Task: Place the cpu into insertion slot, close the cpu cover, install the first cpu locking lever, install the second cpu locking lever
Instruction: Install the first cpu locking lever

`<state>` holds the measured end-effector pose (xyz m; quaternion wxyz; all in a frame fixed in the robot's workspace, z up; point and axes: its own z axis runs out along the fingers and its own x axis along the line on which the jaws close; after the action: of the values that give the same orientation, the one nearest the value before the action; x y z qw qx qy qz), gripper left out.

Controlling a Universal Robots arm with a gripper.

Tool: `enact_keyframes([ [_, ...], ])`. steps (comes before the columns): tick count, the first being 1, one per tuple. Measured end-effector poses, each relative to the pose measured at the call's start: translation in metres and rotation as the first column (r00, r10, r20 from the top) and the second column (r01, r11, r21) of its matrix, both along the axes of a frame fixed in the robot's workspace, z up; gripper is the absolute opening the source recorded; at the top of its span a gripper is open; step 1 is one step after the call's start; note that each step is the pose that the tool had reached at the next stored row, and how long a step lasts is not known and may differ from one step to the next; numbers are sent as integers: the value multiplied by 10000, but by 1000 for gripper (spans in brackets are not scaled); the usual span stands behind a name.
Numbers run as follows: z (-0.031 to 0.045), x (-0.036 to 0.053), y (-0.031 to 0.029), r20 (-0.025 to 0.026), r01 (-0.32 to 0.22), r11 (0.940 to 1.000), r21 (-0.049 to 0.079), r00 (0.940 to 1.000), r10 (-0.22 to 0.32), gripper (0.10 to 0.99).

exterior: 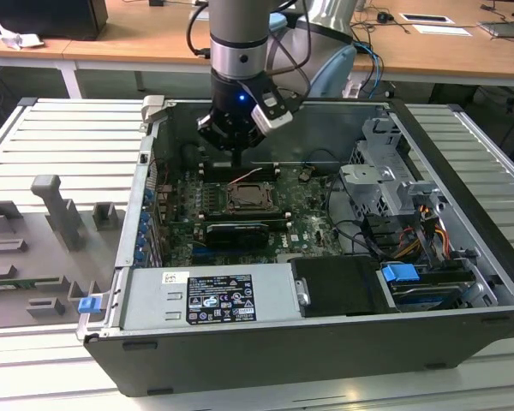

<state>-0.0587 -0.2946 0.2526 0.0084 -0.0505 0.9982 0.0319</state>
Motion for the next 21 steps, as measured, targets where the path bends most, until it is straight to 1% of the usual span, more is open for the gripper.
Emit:
enact_keyframes([
  [3, -25, 29, -2, -1, 93, 9998, 167, 10000, -93, 106],
  [4, -38, 45, -2, -4, 160, 9994, 301, 9999, -160, 106],
  [5, -47, 57, -2, -5, 205, 9990, 397, 9998, -205, 106],
  [6, -57, 65, -2, -5, 233, 9987, 444, 9997, -233, 106],
  [8, -90, 78, -3, -7, 288, 9985, 472, 9996, -288, 106],
  [12, -165, 94, -3, -6, 319, 9984, 475, 9995, -319, 106],
  [14, -187, 110, -3, -6, 320, 9984, 475, 9995, -320, 106],
  [17, -197, 148, -3, -9, 320, 9983, 494, 9995, -320, 106],
  [19, -203, 167, -2, -8, 318, 9980, 555, 9995, -318, 106],
  [21, -211, 168, -2, -11, 319, 9972, 670, 9995, -319, 106],
])
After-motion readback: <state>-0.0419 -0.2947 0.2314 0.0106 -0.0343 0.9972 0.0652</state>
